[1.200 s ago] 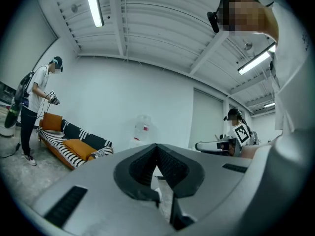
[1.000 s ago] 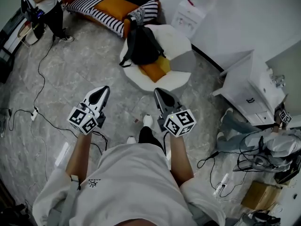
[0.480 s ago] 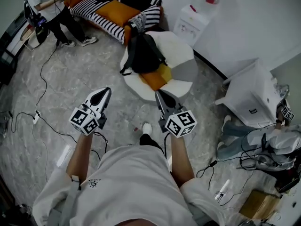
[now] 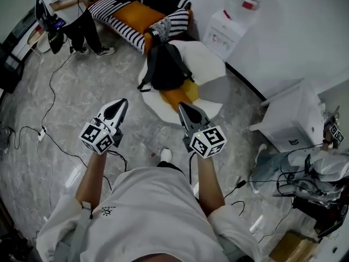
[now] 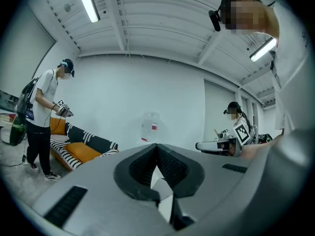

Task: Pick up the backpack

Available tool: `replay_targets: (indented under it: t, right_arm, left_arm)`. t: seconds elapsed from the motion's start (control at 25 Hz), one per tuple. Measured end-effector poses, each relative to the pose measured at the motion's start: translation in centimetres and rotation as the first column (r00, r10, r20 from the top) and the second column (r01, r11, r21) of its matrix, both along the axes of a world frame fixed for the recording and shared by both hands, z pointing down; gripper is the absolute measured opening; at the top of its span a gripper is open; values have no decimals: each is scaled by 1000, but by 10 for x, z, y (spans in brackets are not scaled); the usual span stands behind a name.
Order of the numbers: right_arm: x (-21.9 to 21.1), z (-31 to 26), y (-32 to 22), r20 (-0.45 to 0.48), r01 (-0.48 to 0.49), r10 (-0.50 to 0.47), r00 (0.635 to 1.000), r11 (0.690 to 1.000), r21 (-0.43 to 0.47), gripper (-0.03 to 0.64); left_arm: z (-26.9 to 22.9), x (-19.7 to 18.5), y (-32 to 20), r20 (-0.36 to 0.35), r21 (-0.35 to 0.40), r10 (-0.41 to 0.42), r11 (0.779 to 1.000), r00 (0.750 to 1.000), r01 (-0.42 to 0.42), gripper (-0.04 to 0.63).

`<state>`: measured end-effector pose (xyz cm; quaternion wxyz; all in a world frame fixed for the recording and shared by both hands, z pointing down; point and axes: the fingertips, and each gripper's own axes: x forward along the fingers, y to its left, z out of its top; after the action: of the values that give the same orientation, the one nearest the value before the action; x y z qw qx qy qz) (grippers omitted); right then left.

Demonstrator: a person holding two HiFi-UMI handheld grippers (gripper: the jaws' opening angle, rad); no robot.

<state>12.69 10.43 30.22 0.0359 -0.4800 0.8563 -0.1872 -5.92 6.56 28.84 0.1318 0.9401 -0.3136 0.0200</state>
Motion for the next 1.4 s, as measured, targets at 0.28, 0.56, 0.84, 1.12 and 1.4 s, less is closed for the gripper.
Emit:
replay_targets:
  t: [0.28, 0.56, 0.84, 1.12, 1.4]
  right_arm:
    - [15, 11, -10, 15, 4, -4, 1000, 1000, 4, 6]
    - [20, 16, -8, 21, 14, -15, 1000, 1000, 11, 6]
    - [7, 23, 8, 13, 21, -21, 1000, 1000, 11, 6]
    - [-19, 16, 14, -7, 9, -9, 1000, 1000, 13, 6]
    - [-30, 22, 0, -23, -7, 7, 1000, 1000, 5, 6]
  left_arm:
    - [9, 14, -8, 19, 6, -10, 1000, 1000, 10, 2]
    - [15, 25, -6, 23, 11, -5, 1000, 1000, 5, 2]
    - [22, 9, 11, 21, 16, -15, 1000, 1000, 15, 2]
    - [20, -15, 14, -6, 12, 2, 1000, 1000, -2, 2]
    - [26, -19, -5, 3, 16, 21, 1000, 1000, -21, 2]
